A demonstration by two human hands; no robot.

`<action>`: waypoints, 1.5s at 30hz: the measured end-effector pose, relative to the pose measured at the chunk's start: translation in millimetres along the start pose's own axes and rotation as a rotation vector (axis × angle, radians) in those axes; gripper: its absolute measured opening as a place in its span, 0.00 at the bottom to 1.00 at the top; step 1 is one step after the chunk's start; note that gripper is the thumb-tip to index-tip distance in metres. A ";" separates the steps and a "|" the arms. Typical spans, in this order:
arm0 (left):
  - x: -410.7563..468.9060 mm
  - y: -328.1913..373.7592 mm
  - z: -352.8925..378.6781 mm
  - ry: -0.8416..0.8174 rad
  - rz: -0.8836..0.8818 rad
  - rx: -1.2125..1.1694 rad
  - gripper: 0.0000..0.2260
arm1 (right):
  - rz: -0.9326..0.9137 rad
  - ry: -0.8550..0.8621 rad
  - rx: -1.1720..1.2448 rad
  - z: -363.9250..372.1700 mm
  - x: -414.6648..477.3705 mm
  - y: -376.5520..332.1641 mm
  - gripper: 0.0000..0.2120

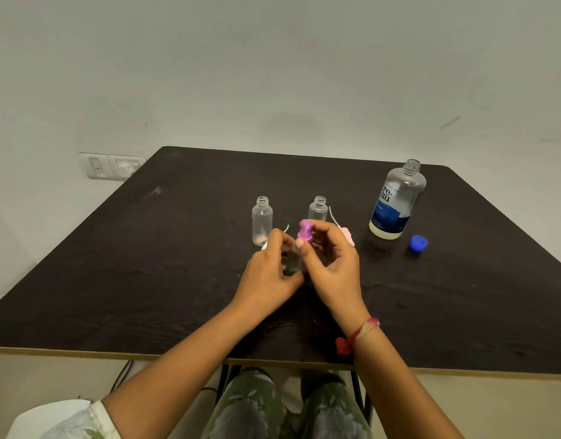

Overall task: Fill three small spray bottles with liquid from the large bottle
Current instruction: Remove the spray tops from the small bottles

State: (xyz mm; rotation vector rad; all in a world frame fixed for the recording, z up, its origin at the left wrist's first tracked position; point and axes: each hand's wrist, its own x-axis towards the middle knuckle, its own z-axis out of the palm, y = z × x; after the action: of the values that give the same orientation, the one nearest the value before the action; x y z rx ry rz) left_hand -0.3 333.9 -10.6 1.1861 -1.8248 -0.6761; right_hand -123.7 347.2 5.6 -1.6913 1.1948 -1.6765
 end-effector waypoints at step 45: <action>-2.5 0.5 -2.2 -0.024 -0.037 -0.061 0.17 | 0.043 0.033 -0.009 6.8 -0.3 -3.4 0.29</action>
State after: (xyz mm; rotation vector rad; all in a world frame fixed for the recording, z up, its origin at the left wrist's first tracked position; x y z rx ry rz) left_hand 1.9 336.3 -10.0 1.1787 -1.7932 -0.7646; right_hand -116.3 347.5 7.3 -1.6373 1.2474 -1.6817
